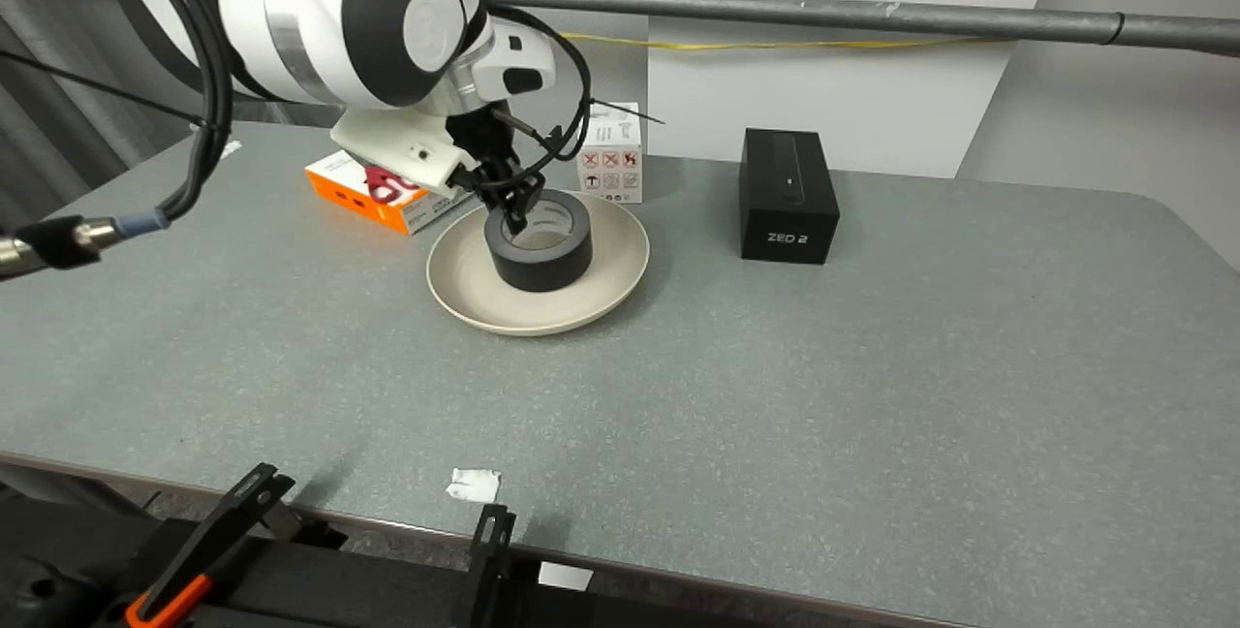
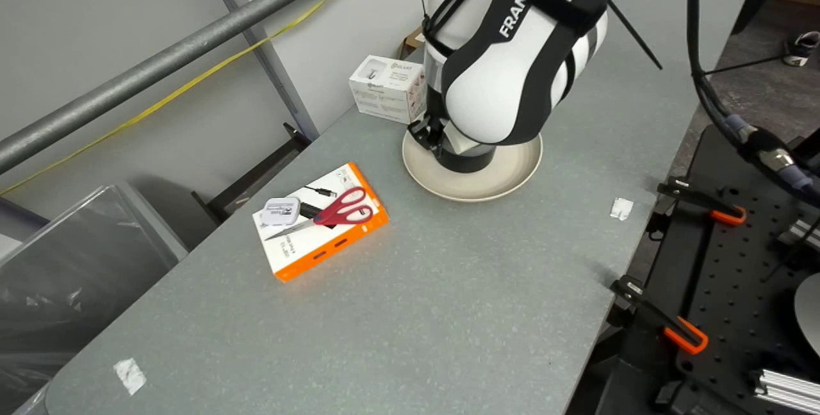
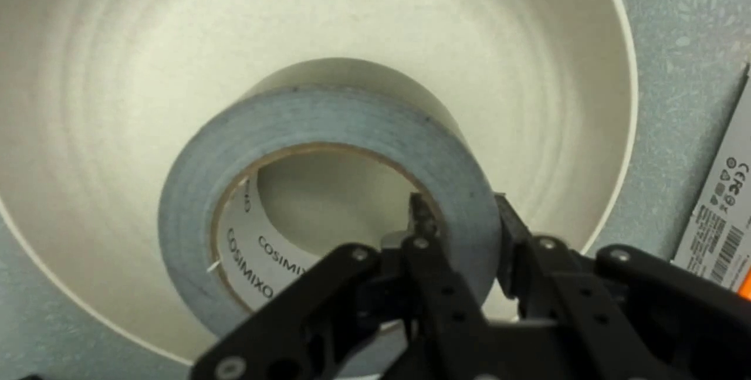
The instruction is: Put the tape on the plate
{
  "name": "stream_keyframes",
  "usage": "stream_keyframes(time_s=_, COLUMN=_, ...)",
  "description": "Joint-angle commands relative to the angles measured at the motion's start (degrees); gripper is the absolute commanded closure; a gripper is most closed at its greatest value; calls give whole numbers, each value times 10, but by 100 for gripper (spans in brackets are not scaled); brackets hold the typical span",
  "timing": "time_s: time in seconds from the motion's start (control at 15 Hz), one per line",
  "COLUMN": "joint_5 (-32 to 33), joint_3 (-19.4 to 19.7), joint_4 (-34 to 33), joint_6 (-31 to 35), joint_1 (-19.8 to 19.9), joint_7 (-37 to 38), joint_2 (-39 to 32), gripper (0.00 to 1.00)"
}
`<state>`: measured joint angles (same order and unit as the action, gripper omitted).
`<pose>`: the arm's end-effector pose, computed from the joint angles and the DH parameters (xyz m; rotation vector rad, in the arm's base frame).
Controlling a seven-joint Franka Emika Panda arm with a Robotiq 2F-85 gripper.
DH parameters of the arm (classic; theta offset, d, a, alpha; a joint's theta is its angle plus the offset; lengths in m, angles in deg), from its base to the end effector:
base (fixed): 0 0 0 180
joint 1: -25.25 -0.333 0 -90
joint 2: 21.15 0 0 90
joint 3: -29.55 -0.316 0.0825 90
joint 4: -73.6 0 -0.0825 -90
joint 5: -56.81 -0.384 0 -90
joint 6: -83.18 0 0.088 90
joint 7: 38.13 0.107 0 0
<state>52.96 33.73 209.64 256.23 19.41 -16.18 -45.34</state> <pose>0.5218 0.0086 0.1699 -3.0245 0.6291 -0.3468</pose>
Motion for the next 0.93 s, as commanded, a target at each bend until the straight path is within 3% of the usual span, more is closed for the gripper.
stream_keyframes(time_s=0.0, joint_5=-13, joint_3=3, joint_4=-18, joint_6=-15, joint_1=-22, joint_7=-8, joint_2=-10, gripper=94)
stream_keyframes(time_s=0.07, joint_5=-13, joint_3=2, joint_4=-15, joint_6=-13, joint_1=-24, joint_7=-11, joint_2=-6, gripper=94)
stream_keyframes(time_s=0.13, joint_5=-14, joint_3=1, joint_4=-8, joint_6=-12, joint_1=-25, joint_7=-12, joint_2=1, gripper=49)
stream_keyframes(time_s=0.27, joint_5=-14, joint_3=-2, joint_4=1, joint_6=-5, joint_1=-23, joint_7=-15, joint_2=9, gripper=42)
stream_keyframes(time_s=0.6, joint_5=-16, joint_3=-11, joint_4=7, joint_6=-4, joint_1=-18, joint_7=-21, joint_2=20, gripper=4)
stream_keyframes(time_s=0.87, joint_5=-18, joint_3=-14, joint_4=5, joint_6=-7, joint_1=-17, joint_7=-21, joint_2=21, gripper=0)
